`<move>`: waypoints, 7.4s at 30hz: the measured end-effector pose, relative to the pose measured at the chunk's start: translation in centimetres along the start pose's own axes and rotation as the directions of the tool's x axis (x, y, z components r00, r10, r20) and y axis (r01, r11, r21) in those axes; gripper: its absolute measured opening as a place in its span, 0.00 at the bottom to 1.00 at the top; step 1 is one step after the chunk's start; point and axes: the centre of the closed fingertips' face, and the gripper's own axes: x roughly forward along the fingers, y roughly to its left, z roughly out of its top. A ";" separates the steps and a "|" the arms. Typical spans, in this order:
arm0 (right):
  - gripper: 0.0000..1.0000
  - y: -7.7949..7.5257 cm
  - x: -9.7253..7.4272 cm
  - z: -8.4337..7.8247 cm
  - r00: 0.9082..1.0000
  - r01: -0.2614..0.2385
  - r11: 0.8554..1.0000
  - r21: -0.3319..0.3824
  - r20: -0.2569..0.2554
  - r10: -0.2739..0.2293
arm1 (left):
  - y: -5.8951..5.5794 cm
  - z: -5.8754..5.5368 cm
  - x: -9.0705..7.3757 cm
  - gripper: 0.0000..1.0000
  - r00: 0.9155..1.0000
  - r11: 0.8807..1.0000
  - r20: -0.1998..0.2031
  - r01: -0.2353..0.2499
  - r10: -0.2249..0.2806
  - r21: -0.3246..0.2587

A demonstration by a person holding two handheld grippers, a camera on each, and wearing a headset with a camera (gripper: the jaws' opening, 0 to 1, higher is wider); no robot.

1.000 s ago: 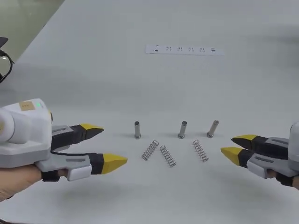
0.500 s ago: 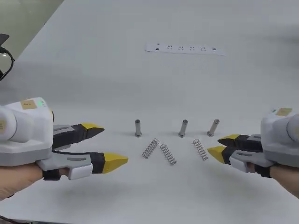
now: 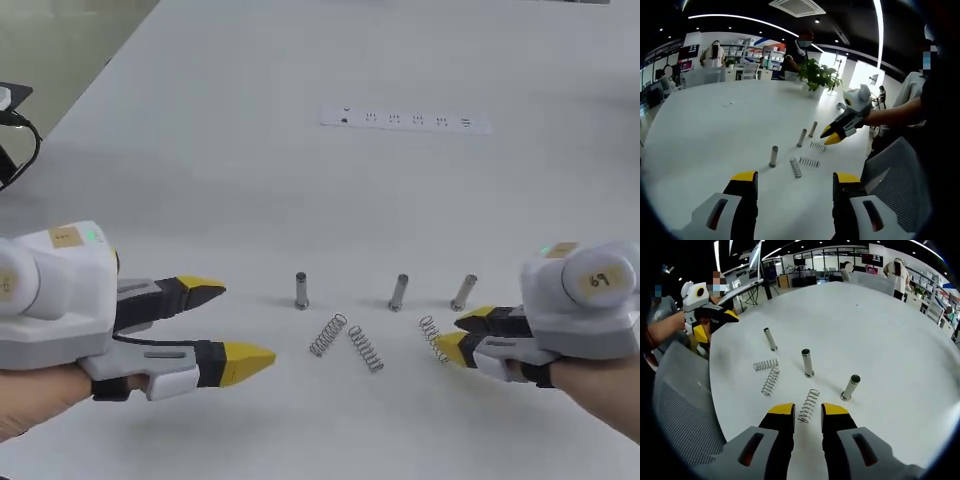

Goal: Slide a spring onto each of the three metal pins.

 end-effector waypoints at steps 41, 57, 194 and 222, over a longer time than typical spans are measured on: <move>0.12 0.0 1.9 -1.5 0.992 -0.006 0.999 -0.040 -0.126 0.001 | -0.2 -0.2 0.3 0.55 1.000 1.000 -0.011 0.018 -0.018 0.009; 0.09 -0.1 1.9 -1.6 0.991 -0.020 0.995 -0.098 -0.134 0.007 | -0.2 -0.4 0.1 0.55 1.000 1.000 -0.013 0.018 -0.017 0.007; 0.07 15.7 -3.6 11.8 0.895 -0.363 0.643 -0.675 -0.060 0.442 | -5.9 5.6 0.0 0.05 0.922 0.908 0.091 0.348 -0.377 0.235; 0.08 15.6 -4.1 11.6 0.901 -0.348 0.619 -0.704 -0.068 0.429 | -6.6 6.0 -0.1 0.02 0.910 0.903 0.110 0.370 -0.399 0.218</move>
